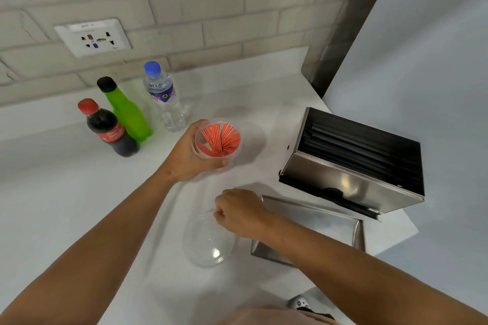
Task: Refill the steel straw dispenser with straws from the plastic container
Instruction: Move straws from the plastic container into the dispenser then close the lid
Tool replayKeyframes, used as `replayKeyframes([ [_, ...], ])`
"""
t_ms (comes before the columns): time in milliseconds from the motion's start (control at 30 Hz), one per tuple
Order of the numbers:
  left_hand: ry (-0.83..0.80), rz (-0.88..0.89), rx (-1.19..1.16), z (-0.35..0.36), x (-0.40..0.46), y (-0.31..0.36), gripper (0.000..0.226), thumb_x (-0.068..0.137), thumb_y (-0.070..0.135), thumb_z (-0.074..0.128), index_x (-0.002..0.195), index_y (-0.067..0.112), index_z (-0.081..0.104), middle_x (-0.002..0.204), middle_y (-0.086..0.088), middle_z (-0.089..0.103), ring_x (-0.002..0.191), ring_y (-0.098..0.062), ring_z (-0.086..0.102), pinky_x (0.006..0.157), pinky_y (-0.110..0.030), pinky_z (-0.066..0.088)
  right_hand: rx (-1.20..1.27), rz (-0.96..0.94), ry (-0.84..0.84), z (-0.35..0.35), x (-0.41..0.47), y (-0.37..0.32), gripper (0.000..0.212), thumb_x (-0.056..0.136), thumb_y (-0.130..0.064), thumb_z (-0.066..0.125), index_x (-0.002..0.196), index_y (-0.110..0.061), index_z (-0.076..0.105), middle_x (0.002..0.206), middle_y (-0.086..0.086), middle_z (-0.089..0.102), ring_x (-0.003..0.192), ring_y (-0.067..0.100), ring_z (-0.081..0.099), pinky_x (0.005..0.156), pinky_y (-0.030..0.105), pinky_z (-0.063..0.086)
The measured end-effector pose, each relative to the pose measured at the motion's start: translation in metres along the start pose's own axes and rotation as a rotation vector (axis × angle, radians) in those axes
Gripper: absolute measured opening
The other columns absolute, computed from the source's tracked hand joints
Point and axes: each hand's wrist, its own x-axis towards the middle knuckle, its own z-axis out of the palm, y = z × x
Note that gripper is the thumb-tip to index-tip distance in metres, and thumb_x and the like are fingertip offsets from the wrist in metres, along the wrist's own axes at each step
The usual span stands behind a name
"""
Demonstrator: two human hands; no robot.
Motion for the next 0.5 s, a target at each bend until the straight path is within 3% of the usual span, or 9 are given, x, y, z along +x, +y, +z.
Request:
replayKeyframes([
  [200, 0.023, 0.056, -0.017, -0.007, -0.005, 0.009, 0.099, 0.061, 0.025, 0.096, 0.145, 0.012, 0.046, 0.128, 0.009, 0.063, 0.11, 0.008, 0.064, 0.092, -0.016, 0.052, 0.1, 0.06, 0.092, -0.042, -0.028, 0.003, 0.018, 0.097, -0.031, 0.058, 0.088, -0.016, 0.061, 0.083, 0.004, 0.074, 0.078, 0.029, 0.066, 0.068, 0.041, 0.054],
  [333, 0.038, 0.122, -0.043, -0.01, -0.014, 0.032, 0.094, 0.062, 0.043, 0.09, 0.141, 0.019, 0.045, 0.129, 0.013, 0.059, 0.112, 0.011, 0.062, 0.093, -0.011, 0.049, 0.186, 0.091, 0.204, -0.08, -0.057, 0.008, 0.016, 0.094, -0.037, 0.067, 0.088, -0.023, 0.062, 0.08, -0.003, 0.073, 0.078, 0.021, 0.067, 0.071, 0.038, 0.055],
  [500, 0.056, 0.229, -0.095, -0.006, -0.032, 0.062, 0.093, 0.068, 0.043, 0.086, 0.146, 0.021, 0.042, 0.134, 0.037, 0.055, 0.126, 0.006, 0.057, 0.099, -0.013, 0.047, 0.243, 0.109, 0.299, -0.125, -0.089, 0.022, 0.026, 0.094, -0.038, 0.072, 0.116, -0.024, 0.069, 0.084, -0.006, 0.076, 0.071, 0.005, 0.061, 0.067, 0.022, 0.047],
])
